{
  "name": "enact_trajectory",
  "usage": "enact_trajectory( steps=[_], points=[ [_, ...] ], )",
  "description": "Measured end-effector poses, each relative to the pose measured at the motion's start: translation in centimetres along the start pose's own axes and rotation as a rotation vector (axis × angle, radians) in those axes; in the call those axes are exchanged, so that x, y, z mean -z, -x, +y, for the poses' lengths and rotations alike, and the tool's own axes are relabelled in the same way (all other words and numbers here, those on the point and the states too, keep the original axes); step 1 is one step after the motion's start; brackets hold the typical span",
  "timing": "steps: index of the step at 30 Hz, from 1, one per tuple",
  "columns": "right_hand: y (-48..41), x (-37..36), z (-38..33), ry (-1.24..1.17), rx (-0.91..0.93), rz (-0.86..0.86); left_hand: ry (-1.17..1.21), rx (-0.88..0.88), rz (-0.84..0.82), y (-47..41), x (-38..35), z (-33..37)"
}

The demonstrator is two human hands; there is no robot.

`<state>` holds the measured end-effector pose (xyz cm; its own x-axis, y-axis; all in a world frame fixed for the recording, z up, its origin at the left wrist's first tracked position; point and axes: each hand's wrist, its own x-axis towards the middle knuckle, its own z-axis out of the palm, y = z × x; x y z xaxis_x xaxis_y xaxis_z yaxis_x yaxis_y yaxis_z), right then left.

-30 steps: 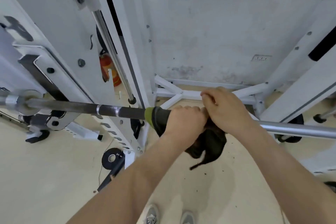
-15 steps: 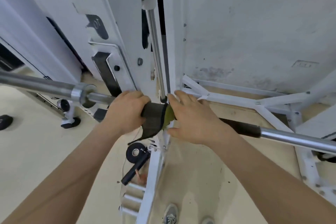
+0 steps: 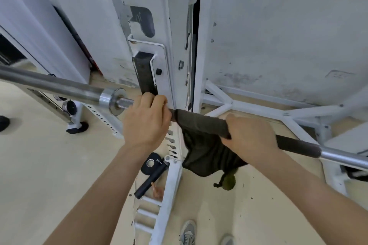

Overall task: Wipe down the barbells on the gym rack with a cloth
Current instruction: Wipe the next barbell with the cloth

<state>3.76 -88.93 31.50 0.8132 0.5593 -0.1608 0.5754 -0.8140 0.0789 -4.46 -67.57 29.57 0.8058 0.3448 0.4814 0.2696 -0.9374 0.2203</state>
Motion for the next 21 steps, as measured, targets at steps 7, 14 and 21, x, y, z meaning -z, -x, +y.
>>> enact_trajectory(
  steps=[7,14,21],
  points=[
    [-4.4,1.4,-9.1,-0.172,0.152,0.132,0.065,-0.032,0.001,0.0,-0.3,-0.3],
    [-2.4,0.7,-4.9,-0.101,0.085,0.060,0.060,-0.059,0.033,0.1,0.1,-0.1],
    [-1.3,1.1,-2.2,-0.101,-0.005,-0.018,-0.036,-0.132,0.006,0.2,-0.2,0.1]
  ],
)
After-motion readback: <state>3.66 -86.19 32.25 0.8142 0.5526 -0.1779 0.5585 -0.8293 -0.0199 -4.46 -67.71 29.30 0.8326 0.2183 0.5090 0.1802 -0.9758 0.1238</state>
